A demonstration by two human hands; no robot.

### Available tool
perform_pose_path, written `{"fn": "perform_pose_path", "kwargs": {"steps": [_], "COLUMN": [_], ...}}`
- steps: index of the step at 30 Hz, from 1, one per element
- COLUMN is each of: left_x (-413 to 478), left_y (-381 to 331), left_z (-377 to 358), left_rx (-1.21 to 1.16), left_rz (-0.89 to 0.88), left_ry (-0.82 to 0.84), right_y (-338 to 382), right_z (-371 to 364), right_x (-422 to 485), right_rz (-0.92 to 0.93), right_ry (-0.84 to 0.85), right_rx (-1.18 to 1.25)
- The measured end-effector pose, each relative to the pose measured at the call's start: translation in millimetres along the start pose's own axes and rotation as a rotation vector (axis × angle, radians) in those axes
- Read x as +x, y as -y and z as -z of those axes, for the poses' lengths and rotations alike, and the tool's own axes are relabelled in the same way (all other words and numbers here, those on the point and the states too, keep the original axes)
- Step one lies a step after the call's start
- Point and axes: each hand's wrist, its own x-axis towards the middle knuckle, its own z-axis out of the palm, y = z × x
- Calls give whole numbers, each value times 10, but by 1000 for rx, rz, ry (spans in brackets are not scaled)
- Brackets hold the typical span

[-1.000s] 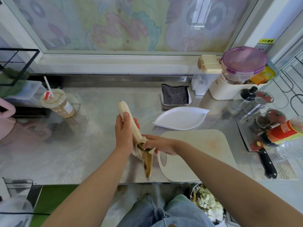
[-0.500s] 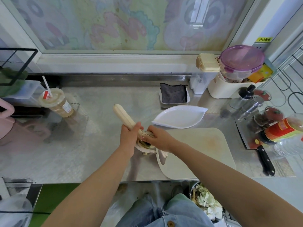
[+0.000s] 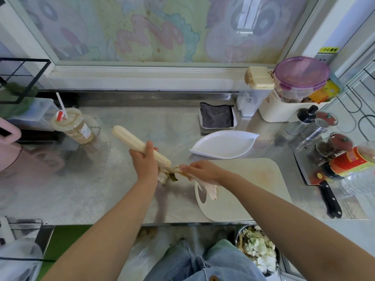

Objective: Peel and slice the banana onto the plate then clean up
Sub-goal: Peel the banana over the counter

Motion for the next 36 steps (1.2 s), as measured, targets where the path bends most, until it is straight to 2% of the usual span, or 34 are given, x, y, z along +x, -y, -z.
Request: {"fn": "perform_pose_path", "kwargs": {"steps": [3, 6, 10, 13, 16, 18, 23, 25, 28, 31, 36], "left_x": [-91, -121, -80, 25, 96, 110, 94, 96, 111, 97, 53], "left_y": [27, 46, -37, -56, 14, 49, 12, 8, 31, 35, 67], "left_z": [-90, -137, -41, 137, 282, 333, 375, 405, 465, 511, 594], "left_rx": [-71, -206, -396, -458, -382, -339, -467, -349, -174, 58, 247], "left_rz": [25, 161, 351, 441, 456, 459, 548, 540, 535, 452, 285], "left_ry": [25, 51, 98, 200, 297, 331, 201, 204, 306, 417, 523], "right_y": [65, 141, 85, 23, 44, 87, 179, 182, 173, 183, 212], "right_z": [-48, -109, -119, -78, -11, 20, 40, 48, 75, 103, 174], "right_x": [57, 109, 140, 99, 63, 77, 115, 121, 143, 184, 213], "right_rz": [-47, 2, 57, 7, -44, -46, -44, -41, -55, -114, -120], "right_ry": [46, 11, -22, -81, -123, -137, -178, -185, -192, -271, -382], "right_rx": [27, 102, 65, 297, 589, 670, 771, 791, 809, 832, 1139]}}
